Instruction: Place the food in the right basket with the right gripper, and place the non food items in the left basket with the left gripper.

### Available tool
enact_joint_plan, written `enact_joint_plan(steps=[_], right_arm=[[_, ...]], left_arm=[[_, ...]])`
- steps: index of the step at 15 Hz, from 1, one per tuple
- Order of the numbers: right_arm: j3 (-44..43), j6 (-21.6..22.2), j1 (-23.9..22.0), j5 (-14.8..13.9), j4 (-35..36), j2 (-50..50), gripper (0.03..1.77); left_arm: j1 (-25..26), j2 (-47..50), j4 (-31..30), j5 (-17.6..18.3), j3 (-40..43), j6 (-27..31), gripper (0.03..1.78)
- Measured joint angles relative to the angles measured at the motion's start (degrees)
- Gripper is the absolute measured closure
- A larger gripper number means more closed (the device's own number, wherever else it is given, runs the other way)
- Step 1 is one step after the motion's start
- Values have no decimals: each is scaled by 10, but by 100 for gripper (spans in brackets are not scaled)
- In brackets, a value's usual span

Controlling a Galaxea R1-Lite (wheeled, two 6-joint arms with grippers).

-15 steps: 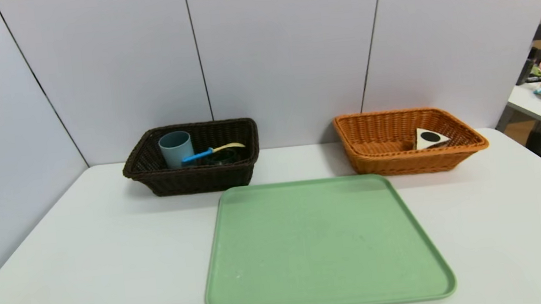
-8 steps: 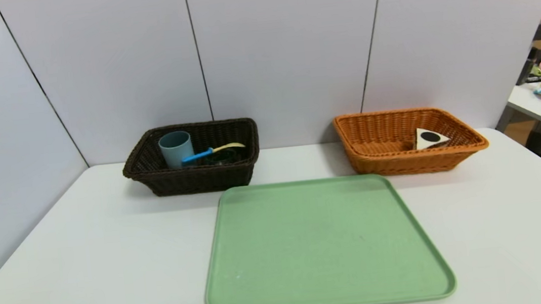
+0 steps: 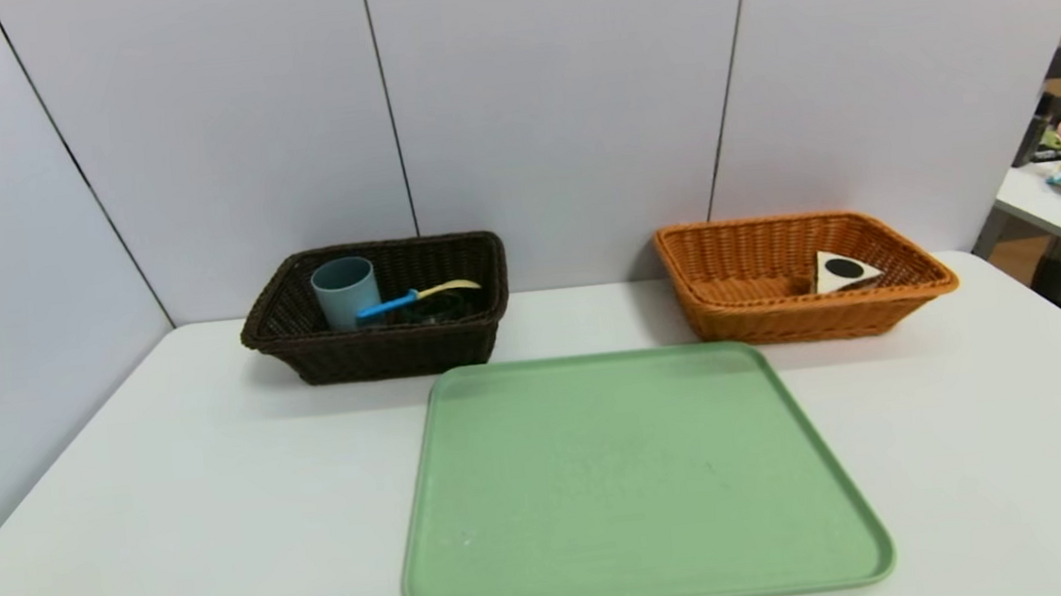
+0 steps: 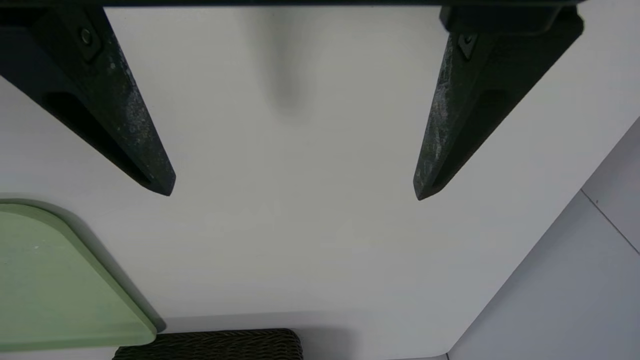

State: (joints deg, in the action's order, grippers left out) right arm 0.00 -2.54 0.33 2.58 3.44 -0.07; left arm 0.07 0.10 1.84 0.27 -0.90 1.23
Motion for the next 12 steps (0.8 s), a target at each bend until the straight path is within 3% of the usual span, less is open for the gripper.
enact_joint_plan(steps=[3, 12], right_arm=[[-6, -2, 0, -26, -52, 0, 10], [-7, 13, 0, -26, -45, 0, 10]], left_arm=[[0, 0, 0, 0, 0, -2, 12], [0, 0, 0, 0, 0, -3, 12]])
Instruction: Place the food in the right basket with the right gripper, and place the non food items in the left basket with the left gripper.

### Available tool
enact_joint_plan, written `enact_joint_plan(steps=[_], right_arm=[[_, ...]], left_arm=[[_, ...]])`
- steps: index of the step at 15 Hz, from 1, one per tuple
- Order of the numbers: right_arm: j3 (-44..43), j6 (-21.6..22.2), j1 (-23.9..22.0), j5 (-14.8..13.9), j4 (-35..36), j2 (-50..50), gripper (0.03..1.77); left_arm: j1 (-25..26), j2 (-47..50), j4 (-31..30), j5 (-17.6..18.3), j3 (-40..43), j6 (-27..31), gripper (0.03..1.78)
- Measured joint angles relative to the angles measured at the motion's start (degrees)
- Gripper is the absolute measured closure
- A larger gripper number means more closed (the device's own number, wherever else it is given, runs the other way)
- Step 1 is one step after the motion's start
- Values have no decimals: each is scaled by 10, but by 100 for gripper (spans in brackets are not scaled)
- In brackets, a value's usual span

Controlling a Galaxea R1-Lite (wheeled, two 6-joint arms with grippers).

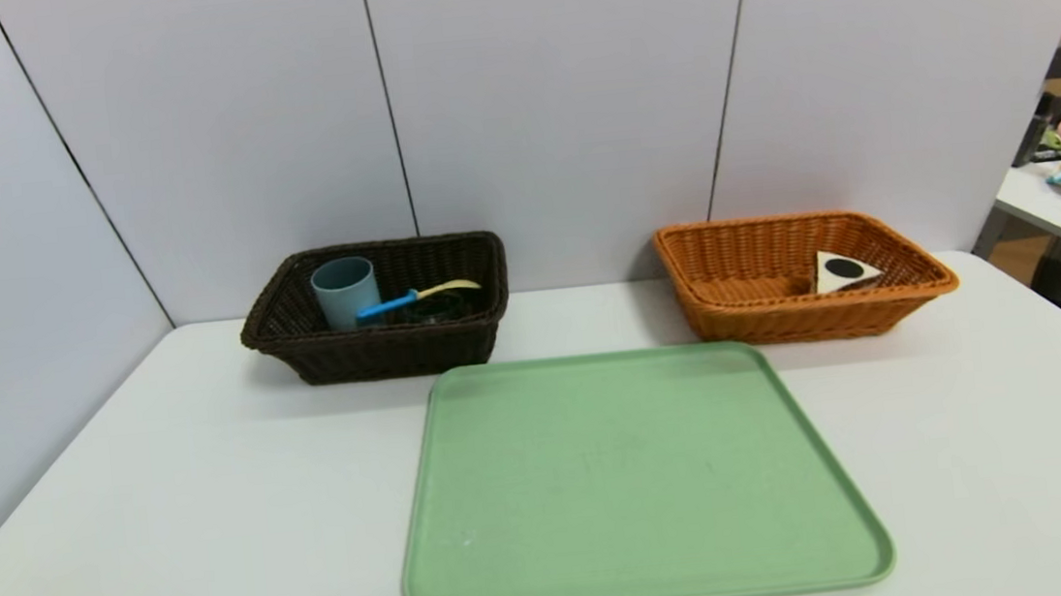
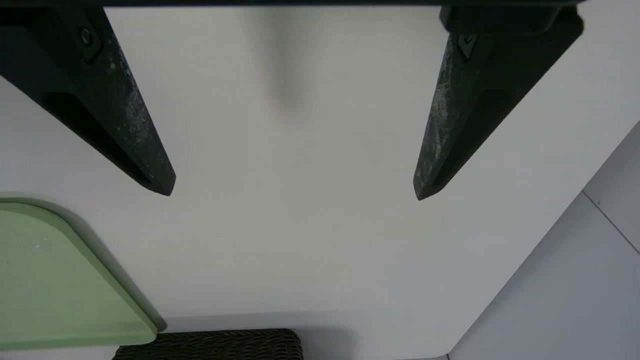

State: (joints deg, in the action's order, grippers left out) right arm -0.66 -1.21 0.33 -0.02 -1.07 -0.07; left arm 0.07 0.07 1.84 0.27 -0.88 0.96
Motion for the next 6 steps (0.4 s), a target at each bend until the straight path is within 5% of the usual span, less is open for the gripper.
enact_joint_plan(steps=[6], right_arm=[[0, 0, 0, 0, 0, 0, 10]], left_arm=[[0, 0, 0, 0, 0, 0, 12]])
